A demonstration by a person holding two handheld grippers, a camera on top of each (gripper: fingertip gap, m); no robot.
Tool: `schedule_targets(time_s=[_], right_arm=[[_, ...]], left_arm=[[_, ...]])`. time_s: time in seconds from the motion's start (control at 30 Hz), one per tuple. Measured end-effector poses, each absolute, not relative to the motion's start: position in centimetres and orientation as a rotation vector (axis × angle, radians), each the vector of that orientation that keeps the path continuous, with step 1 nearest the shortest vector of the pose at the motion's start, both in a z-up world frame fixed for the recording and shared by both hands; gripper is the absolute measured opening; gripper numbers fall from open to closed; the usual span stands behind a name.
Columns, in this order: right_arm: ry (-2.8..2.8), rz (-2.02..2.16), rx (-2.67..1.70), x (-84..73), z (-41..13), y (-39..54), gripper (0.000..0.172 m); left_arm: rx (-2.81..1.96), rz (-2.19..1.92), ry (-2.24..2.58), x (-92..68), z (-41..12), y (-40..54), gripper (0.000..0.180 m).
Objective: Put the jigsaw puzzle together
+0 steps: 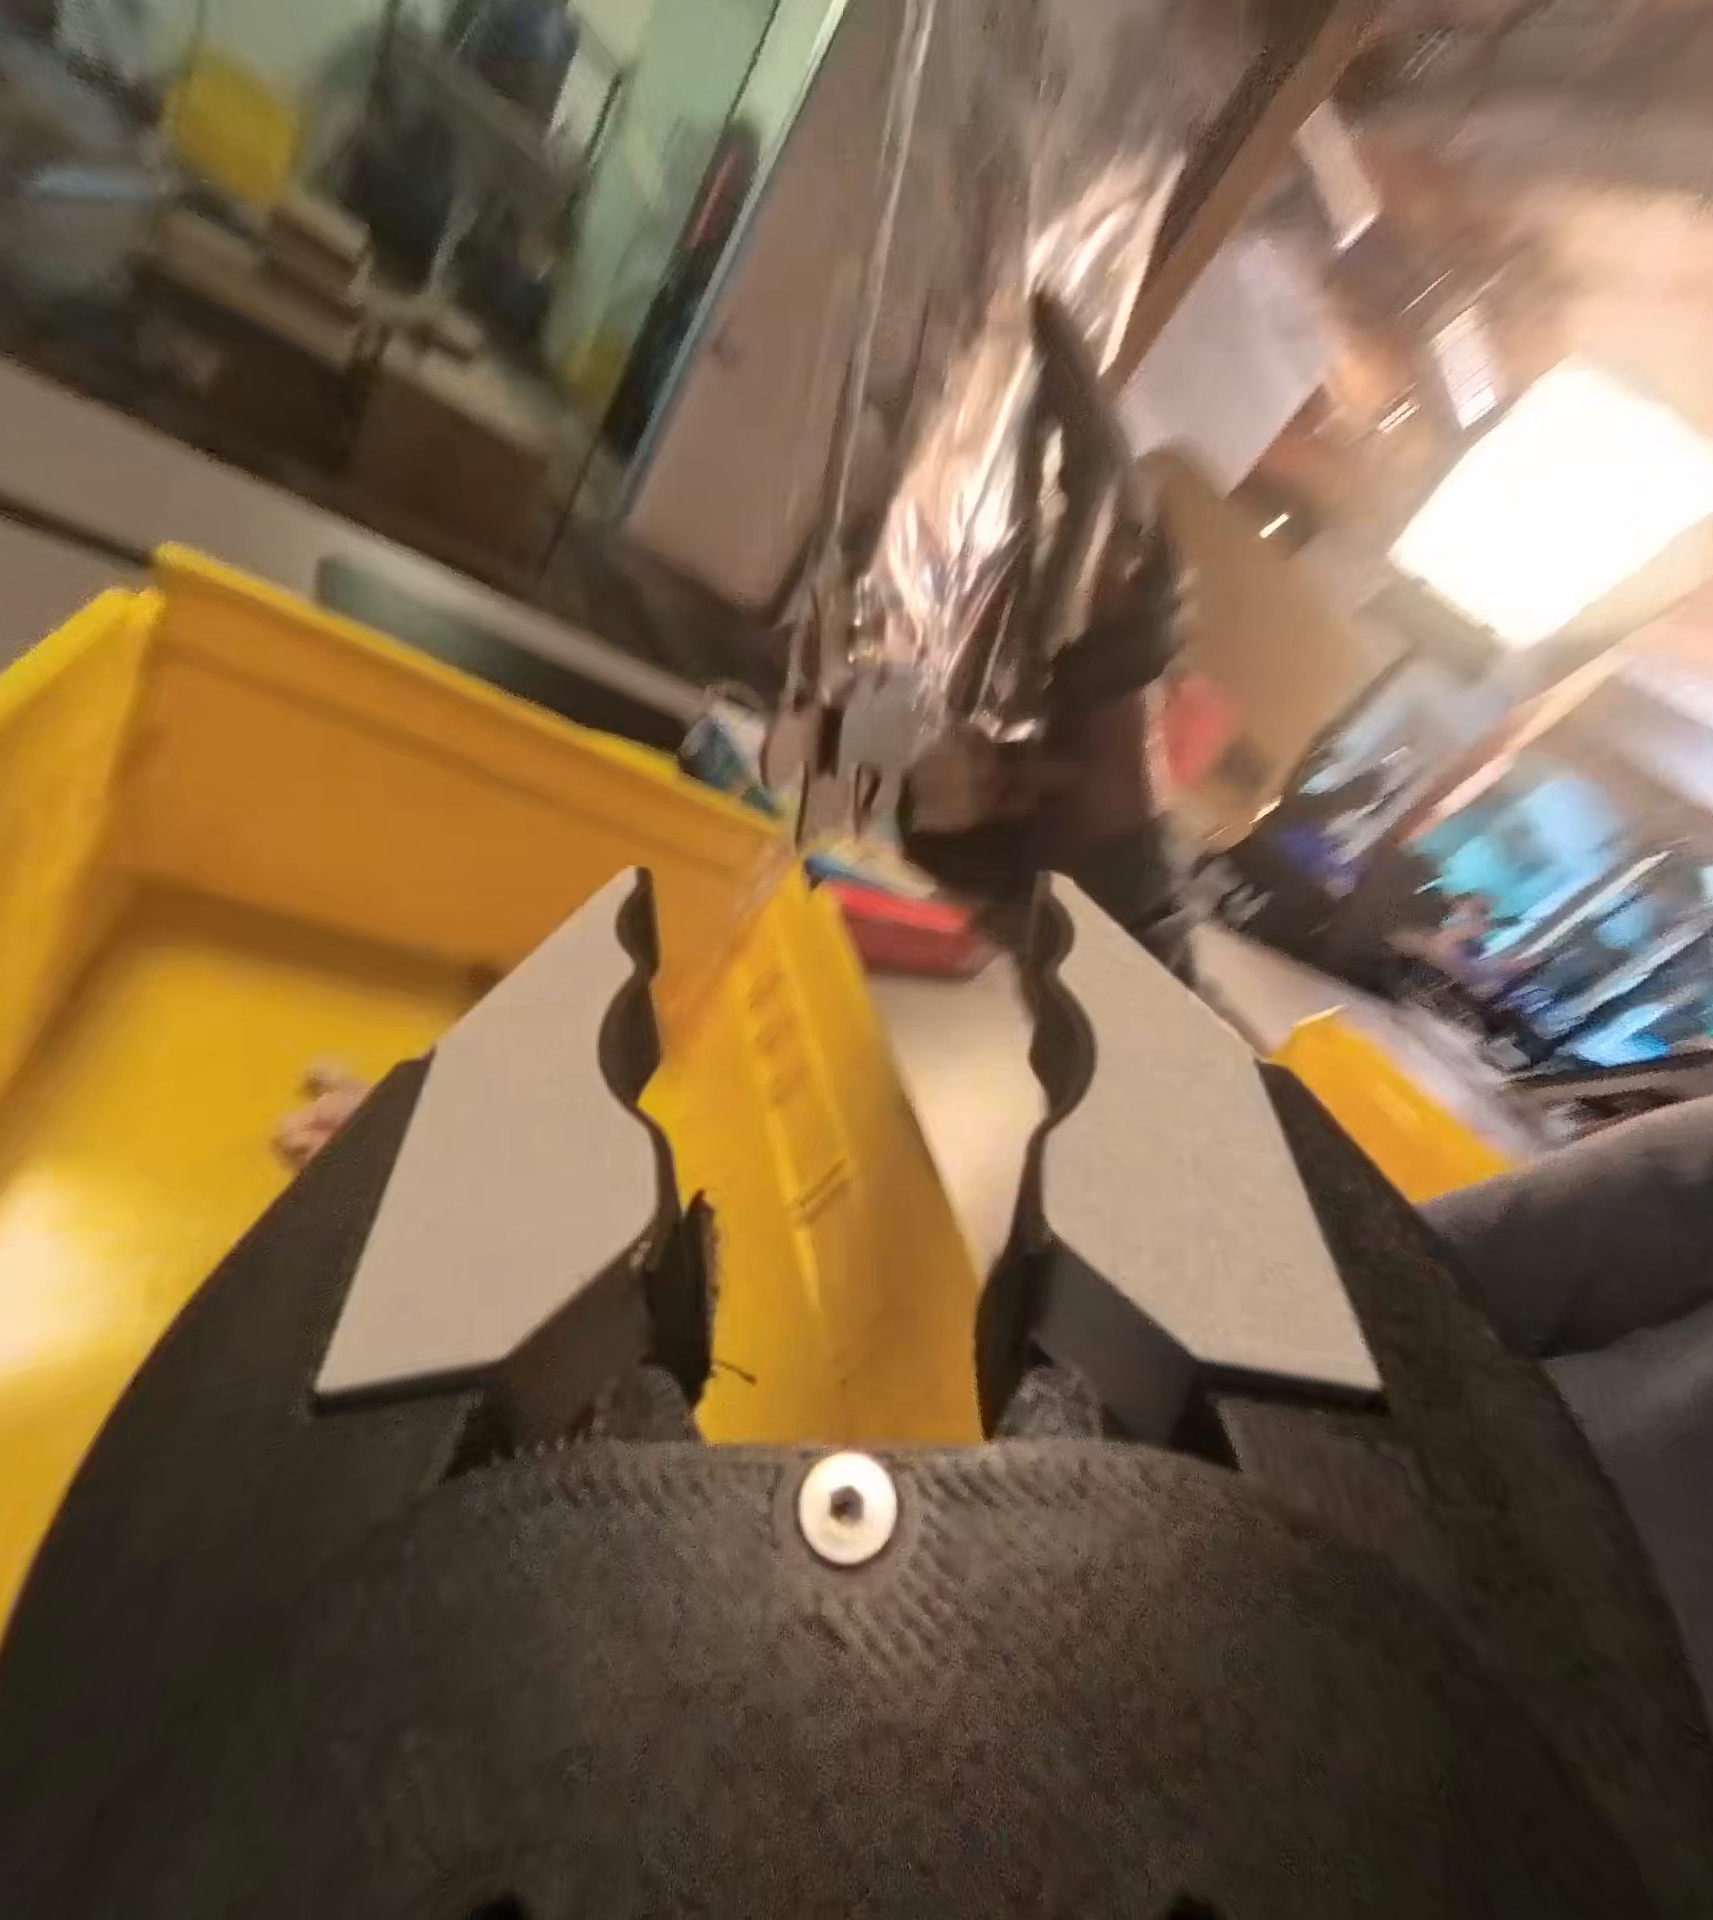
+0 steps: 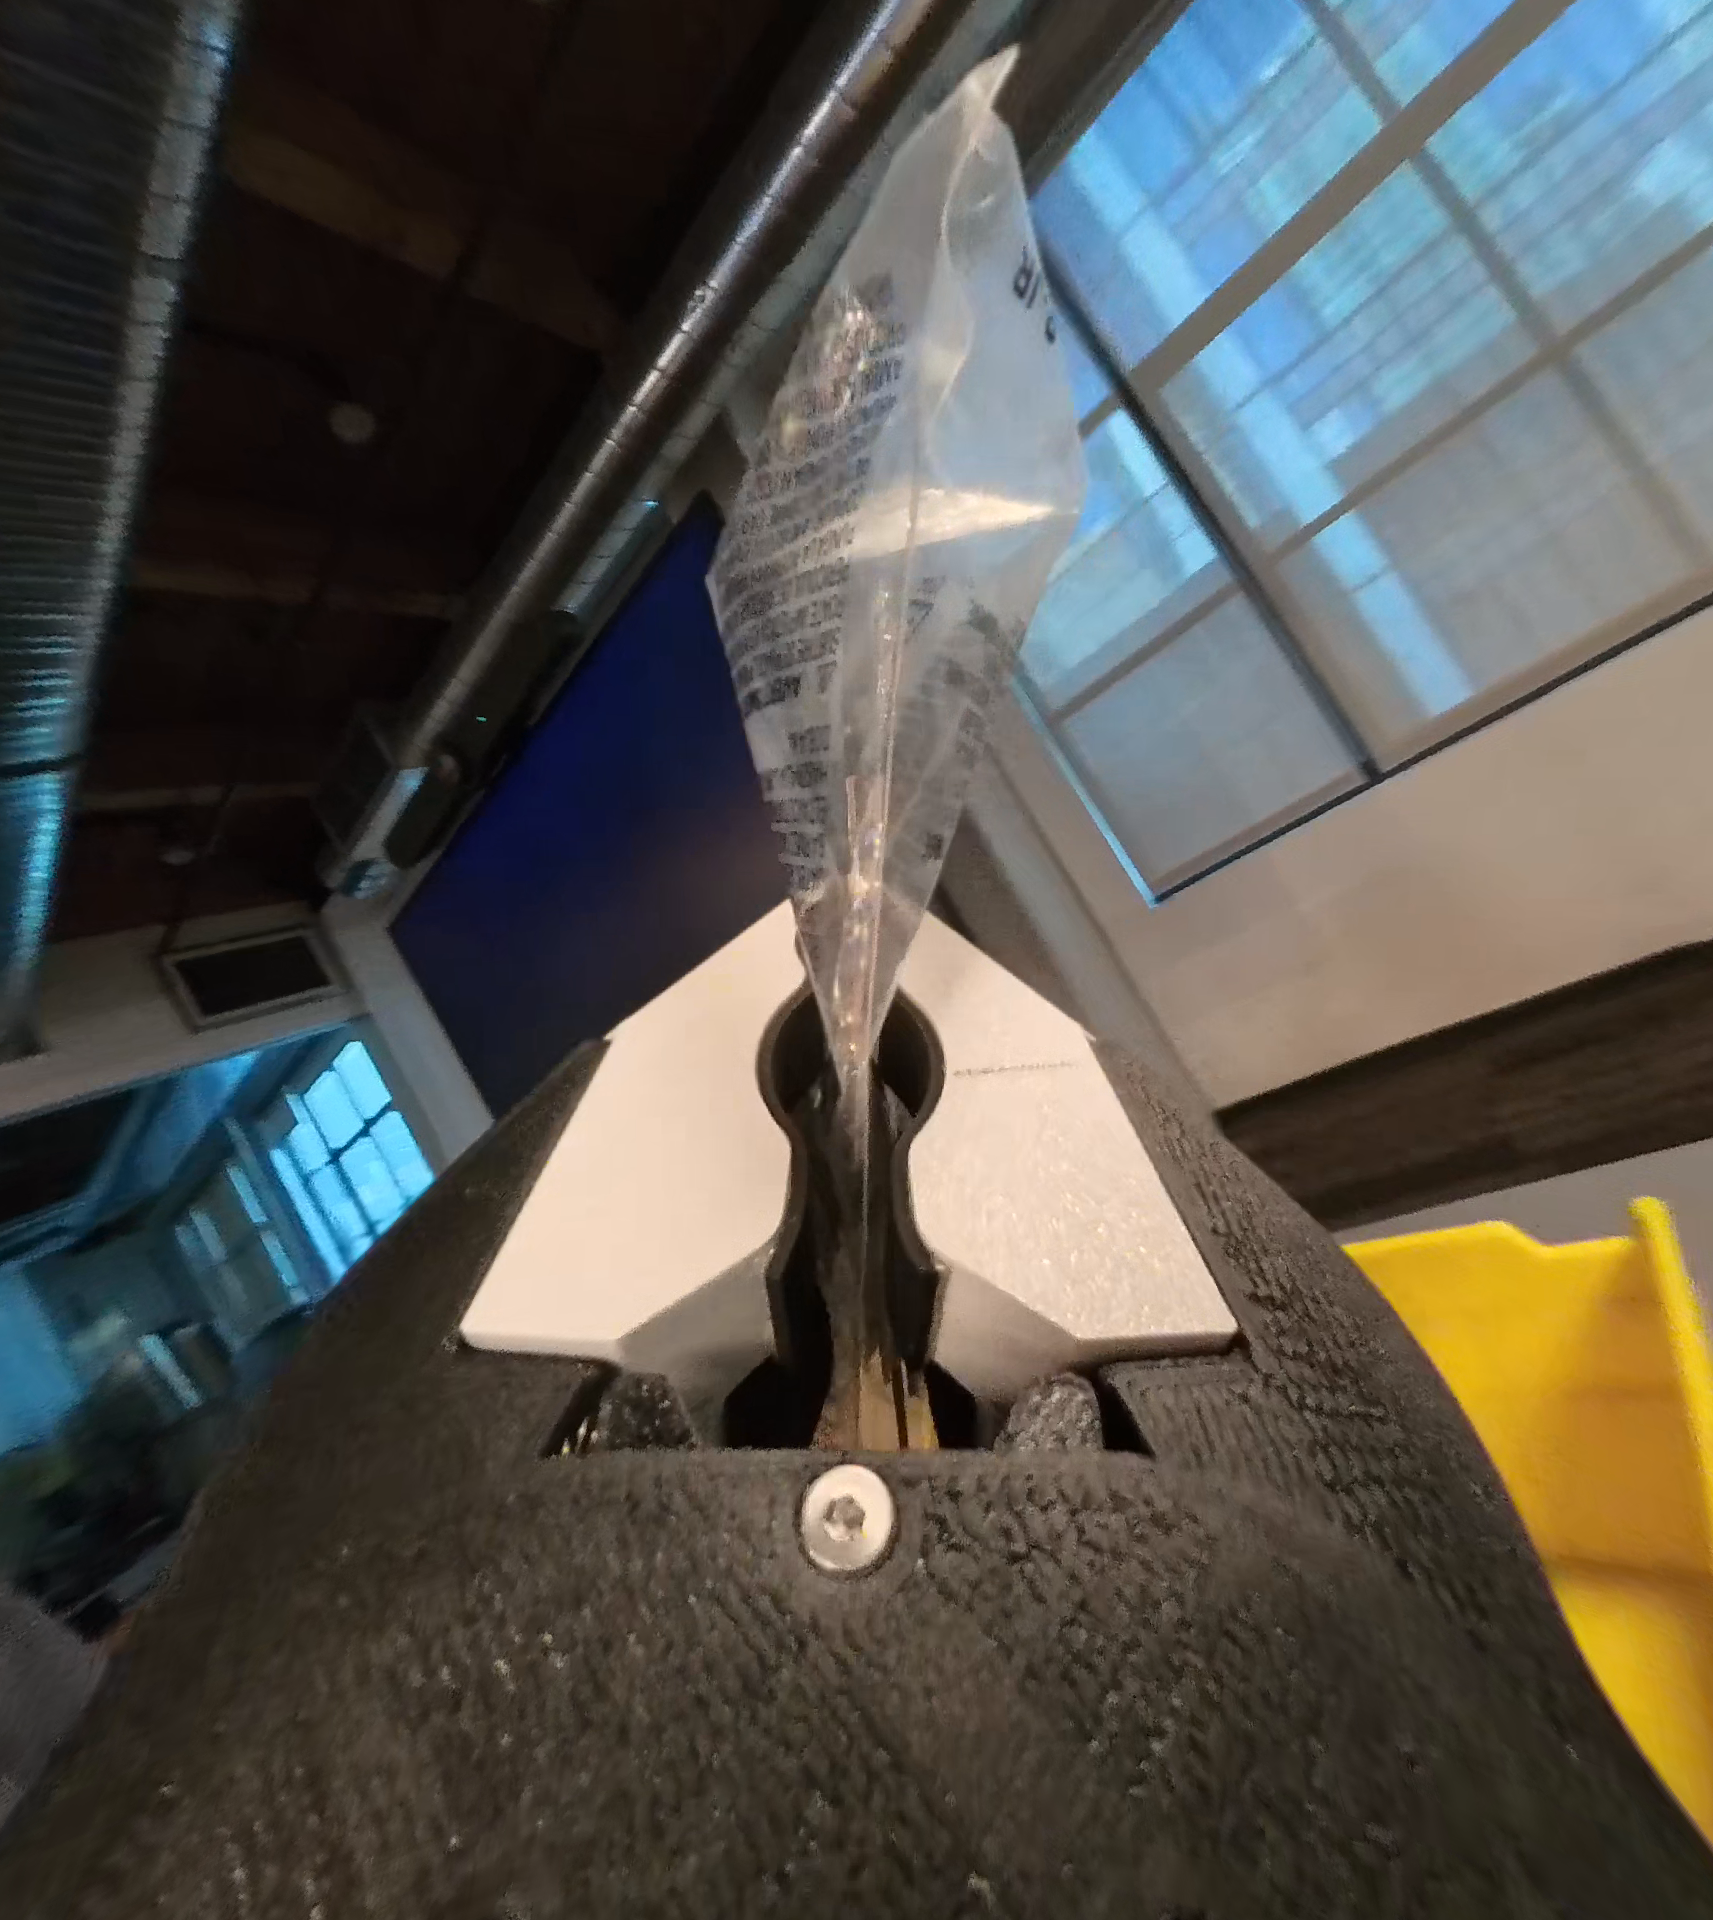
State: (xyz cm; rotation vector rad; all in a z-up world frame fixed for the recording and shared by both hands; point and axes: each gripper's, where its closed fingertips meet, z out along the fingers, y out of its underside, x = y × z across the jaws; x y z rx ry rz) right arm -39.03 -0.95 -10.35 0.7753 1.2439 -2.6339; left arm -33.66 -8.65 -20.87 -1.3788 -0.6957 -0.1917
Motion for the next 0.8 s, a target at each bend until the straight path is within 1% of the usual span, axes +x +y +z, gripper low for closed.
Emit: schedule_targets(time_s=[0.07,0.1,0.13,0.2,0.33,0.47,0.6,0.73,0.8], right_arm=[[1.21,-2.591,0.736,-38.8,-10.4,-1.6,0.002],[1.208,-2.574,0.726,-38.8,-10.4,-1.9,0.001],[1.213,-2.563,0.722,-38.7,-10.5,-2.2,0.002],[1.217,-2.557,0.717,-38.7,-10.5,-2.4,0.002],[1.288,-2.633,0.844,-39.8,-11.3,-1.6,0.001],[1.303,-2.674,0.907,-40.2,-11.5,-1.6,0.0],[1.231,-2.74,0.931,-40.2,-10.9,-1.3,0.0],[1.207,-2.762,0.961,-40.5,-10.9,-1.2,0.0],[1.193,-2.754,0.931,-40.3,-10.7,-1.0,0.0]], left_arm=[[-1.292,-0.237,-0.664,-33.8,-19.7,-8.6,0.063],[-1.265,-0.249,-0.655,-33.9,-19.5,-8.5,0.053],[-1.241,-0.273,-0.635,-33.8,-19.2,-8.5,0.042],[-1.221,-0.34,-0.583,-33.0,-18.9,-8.1,0.005],[-1.239,-0.433,-0.651,-32.9,-21.0,-7.6,0.0],[-1.26,-0.48,-0.665,-32.4,-22.0,-7.3,0.001],[-1.329,-0.368,-0.623,-32.2,-21.6,-7.2,0.0],[-1.49,-0.102,-0.625,-32.1,-22.6,-6.4,0.001],[-1.537,-0.04,-0.596,-31.6,-22.3,-6.2,0.001]])
